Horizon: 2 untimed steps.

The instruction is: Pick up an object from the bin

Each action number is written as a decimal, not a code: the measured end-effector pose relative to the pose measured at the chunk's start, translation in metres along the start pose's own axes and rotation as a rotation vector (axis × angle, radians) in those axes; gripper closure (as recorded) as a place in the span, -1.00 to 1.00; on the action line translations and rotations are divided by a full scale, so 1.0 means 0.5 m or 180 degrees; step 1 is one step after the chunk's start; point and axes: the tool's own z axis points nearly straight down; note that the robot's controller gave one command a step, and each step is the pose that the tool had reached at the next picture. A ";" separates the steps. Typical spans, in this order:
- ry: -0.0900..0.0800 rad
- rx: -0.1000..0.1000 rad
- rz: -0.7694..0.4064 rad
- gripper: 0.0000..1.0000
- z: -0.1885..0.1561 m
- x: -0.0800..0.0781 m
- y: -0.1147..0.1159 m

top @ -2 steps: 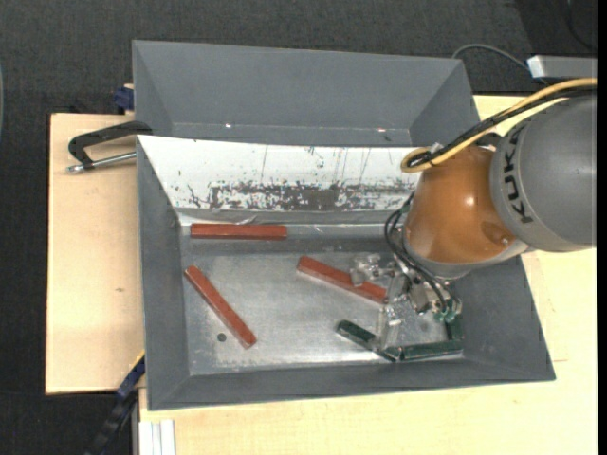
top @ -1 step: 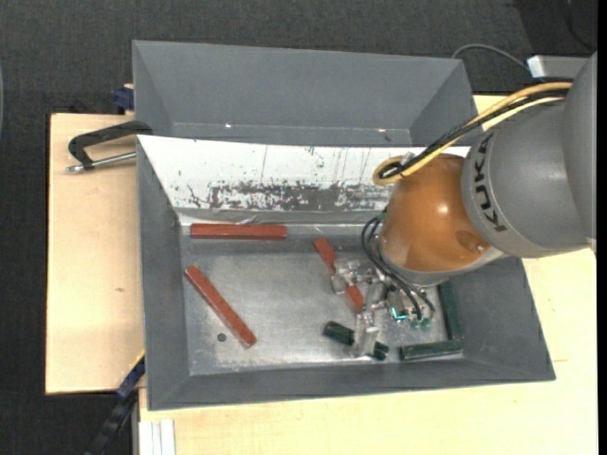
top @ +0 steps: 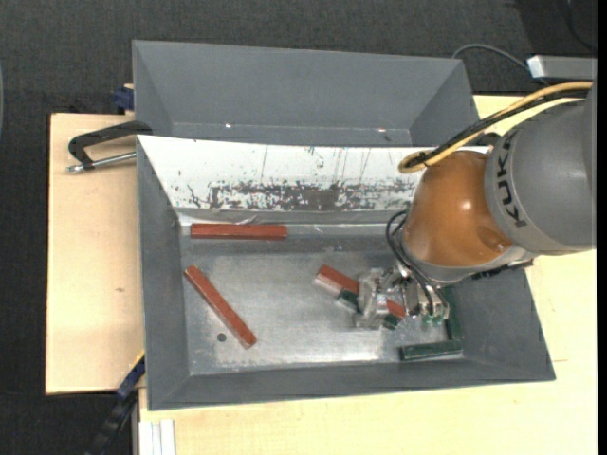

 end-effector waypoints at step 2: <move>0.0021 0.0007 0.0001 -1.00 0.004 0.004 -0.002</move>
Offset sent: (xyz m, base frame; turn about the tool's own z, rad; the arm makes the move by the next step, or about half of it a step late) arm 0.0000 0.0000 0.0000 0.0000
